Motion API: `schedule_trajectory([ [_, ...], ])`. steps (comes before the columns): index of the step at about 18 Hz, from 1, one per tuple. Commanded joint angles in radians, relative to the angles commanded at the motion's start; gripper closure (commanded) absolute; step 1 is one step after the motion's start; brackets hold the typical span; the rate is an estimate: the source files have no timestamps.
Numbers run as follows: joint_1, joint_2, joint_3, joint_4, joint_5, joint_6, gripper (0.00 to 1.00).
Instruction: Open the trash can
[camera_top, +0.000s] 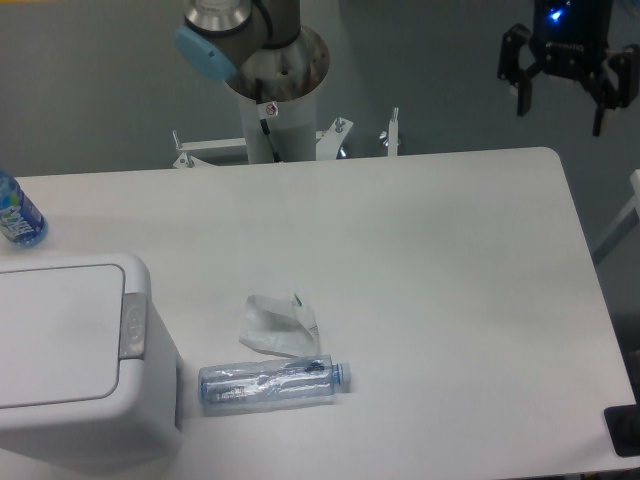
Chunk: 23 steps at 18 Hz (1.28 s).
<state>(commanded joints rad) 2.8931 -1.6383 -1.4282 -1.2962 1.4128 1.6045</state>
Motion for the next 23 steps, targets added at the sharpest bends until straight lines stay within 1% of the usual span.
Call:
schedule_trajectory([
  [2, 0.002, 0.0, 0.0, 0.0, -0.023, 0.0, 0.0],
  [7, 0.0, 0.0, -0.003, 0.0, -0.031, -0.002, 0.0],
  [9, -0.003, 0.0, -0.006, 0.0, -0.049, -0.05, 0.0],
  [12, -0.024, -0.002, 0.002, 0.002, -0.132, -0.26, 0.0],
  [14, -0.057, -0.002, 0.011, 0.003, -0.172, -0.41, 0.0],
  [16, -0.096, -0.008, 0.035, 0.003, -0.201, -0.497, 0.0],
  [18, -0.141, -0.014, 0.038, 0.008, -0.198, -0.575, 0.0],
  [21, -0.211, -0.025, 0.045, 0.041, -0.206, -0.736, 0.0],
  [23, -0.258, -0.025, 0.046, 0.058, -0.231, -0.849, 0.0],
])
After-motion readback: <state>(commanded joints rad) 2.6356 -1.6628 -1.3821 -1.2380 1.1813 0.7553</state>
